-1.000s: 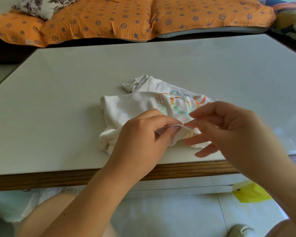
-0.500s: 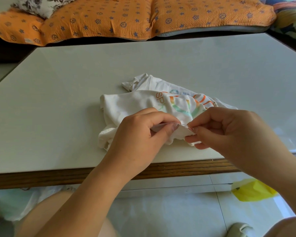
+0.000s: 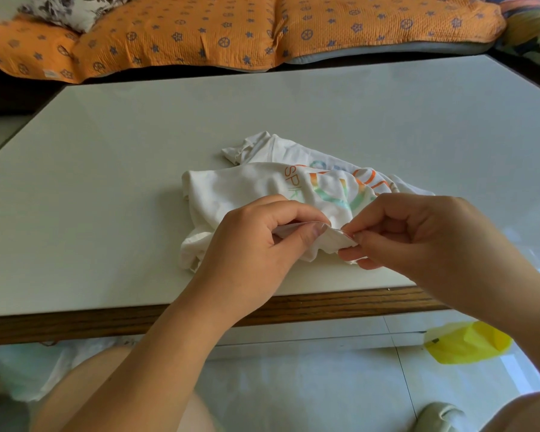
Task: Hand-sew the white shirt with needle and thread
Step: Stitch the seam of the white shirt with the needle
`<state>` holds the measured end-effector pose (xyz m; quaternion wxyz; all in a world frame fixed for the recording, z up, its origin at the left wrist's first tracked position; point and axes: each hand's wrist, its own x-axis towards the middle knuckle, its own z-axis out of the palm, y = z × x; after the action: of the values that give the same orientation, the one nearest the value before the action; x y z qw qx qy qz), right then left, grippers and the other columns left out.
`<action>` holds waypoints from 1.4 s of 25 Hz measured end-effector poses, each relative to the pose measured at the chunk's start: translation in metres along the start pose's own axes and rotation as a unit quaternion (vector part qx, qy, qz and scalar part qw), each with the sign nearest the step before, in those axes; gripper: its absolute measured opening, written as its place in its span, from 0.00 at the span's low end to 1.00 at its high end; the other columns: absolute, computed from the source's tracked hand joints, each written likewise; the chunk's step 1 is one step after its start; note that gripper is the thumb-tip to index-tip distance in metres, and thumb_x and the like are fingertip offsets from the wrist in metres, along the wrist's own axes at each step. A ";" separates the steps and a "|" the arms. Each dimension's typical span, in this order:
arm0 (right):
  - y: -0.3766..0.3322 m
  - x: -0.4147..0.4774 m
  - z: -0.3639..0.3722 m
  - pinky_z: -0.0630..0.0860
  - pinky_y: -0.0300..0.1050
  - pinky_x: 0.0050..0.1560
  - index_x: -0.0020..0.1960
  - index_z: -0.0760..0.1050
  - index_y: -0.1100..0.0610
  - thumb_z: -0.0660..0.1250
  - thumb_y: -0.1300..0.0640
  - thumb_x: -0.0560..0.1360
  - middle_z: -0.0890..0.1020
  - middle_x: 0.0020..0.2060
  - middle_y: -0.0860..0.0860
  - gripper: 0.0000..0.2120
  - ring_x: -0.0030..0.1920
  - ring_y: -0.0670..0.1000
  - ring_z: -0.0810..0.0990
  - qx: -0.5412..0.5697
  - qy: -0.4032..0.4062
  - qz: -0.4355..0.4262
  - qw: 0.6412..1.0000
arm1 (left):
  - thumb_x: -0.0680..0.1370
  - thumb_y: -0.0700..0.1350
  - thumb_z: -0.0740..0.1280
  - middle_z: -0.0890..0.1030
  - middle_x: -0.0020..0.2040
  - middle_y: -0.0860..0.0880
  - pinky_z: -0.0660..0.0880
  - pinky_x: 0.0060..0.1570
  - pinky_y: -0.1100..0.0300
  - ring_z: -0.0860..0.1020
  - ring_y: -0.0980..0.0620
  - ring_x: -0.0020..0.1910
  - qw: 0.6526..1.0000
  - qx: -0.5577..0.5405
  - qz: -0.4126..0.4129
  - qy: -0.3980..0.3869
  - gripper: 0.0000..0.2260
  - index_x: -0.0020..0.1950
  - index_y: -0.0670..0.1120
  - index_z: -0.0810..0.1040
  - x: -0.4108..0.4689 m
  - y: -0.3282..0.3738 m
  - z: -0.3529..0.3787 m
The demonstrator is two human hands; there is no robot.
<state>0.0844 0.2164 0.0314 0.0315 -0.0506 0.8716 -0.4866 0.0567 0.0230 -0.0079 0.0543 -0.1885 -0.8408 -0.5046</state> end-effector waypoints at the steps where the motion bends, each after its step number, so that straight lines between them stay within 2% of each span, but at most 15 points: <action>1: 0.000 0.000 0.000 0.79 0.38 0.46 0.40 0.81 0.48 0.69 0.56 0.71 0.85 0.33 0.42 0.05 0.36 0.41 0.85 -0.003 -0.003 -0.001 1.000 | 0.77 0.47 0.70 0.81 0.42 0.58 0.77 0.45 0.63 0.81 0.56 0.45 1.000 -0.003 -0.003 -0.004 0.04 0.48 0.55 0.85 0.000 0.000 0.000; 4: 0.000 0.000 0.000 0.78 0.32 0.42 0.41 0.81 0.49 0.70 0.61 0.73 0.86 0.34 0.42 0.07 0.36 0.40 0.84 -0.005 -0.015 -0.004 1.000 | 0.76 0.48 0.71 0.83 0.42 0.57 0.79 0.48 0.58 0.82 0.57 0.44 0.999 -0.038 -0.032 -0.021 0.04 0.46 0.58 0.84 0.000 0.002 -0.002; 7: 0.000 0.001 -0.002 0.75 0.26 0.39 0.42 0.81 0.51 0.69 0.62 0.74 0.86 0.34 0.42 0.07 0.36 0.39 0.84 0.005 -0.033 0.000 0.999 | 0.71 0.53 0.70 0.85 0.40 0.54 0.80 0.48 0.57 0.84 0.55 0.42 0.986 -0.127 -0.091 -0.059 0.05 0.43 0.58 0.85 0.002 0.002 -0.004; 11: 0.002 0.002 -0.002 0.75 0.26 0.39 0.43 0.81 0.51 0.68 0.63 0.75 0.86 0.35 0.43 0.08 0.37 0.41 0.85 0.023 -0.061 0.002 0.998 | 0.68 0.48 0.71 0.85 0.39 0.50 0.79 0.42 0.62 0.83 0.54 0.39 0.950 -0.243 -0.165 -0.104 0.06 0.42 0.50 0.86 0.006 0.001 -0.005; 15: 0.003 0.003 -0.001 0.76 0.28 0.39 0.43 0.81 0.53 0.67 0.65 0.75 0.86 0.35 0.47 0.09 0.37 0.44 0.85 0.063 -0.069 0.005 0.996 | 0.66 0.45 0.71 0.84 0.38 0.48 0.80 0.38 0.64 0.82 0.56 0.37 0.916 -0.315 -0.215 -0.126 0.04 0.39 0.48 0.85 0.008 0.003 -0.005; 22: 0.003 0.003 0.004 0.76 0.29 0.37 0.42 0.81 0.55 0.67 0.65 0.75 0.86 0.33 0.49 0.08 0.35 0.44 0.85 0.103 -0.062 0.006 0.993 | 0.66 0.44 0.72 0.84 0.37 0.48 0.80 0.36 0.63 0.82 0.55 0.35 0.901 -0.336 -0.239 -0.138 0.05 0.40 0.45 0.84 0.008 0.004 -0.001; 28: 0.005 0.008 0.012 0.74 0.29 0.33 0.38 0.83 0.50 0.71 0.63 0.72 0.83 0.29 0.48 0.09 0.28 0.39 0.78 0.111 -0.007 0.006 0.994 | 0.64 0.45 0.74 0.84 0.36 0.47 0.80 0.35 0.62 0.81 0.55 0.33 0.896 -0.351 -0.249 -0.112 0.05 0.38 0.47 0.84 0.008 0.004 0.000; 31: 0.004 0.008 0.015 0.74 0.29 0.33 0.40 0.84 0.50 0.71 0.64 0.72 0.84 0.30 0.49 0.09 0.28 0.41 0.79 0.110 0.012 0.013 0.994 | 0.63 0.46 0.74 0.84 0.37 0.47 0.80 0.34 0.62 0.82 0.55 0.34 0.895 -0.346 -0.262 -0.097 0.07 0.39 0.46 0.83 0.009 0.003 0.002; 35: 0.004 0.005 0.019 0.78 0.39 0.39 0.46 0.83 0.44 0.69 0.60 0.75 0.85 0.33 0.44 0.11 0.35 0.43 0.84 0.068 0.038 0.024 0.997 | 0.64 0.46 0.74 0.84 0.38 0.47 0.80 0.33 0.63 0.82 0.54 0.36 0.900 -0.323 -0.278 -0.090 0.09 0.41 0.44 0.82 0.008 0.003 0.008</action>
<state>0.0813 0.2017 0.0177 0.0132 -0.0087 0.8382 -0.5452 0.0518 0.0332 -0.0066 -0.2276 0.0009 -0.6509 -0.7242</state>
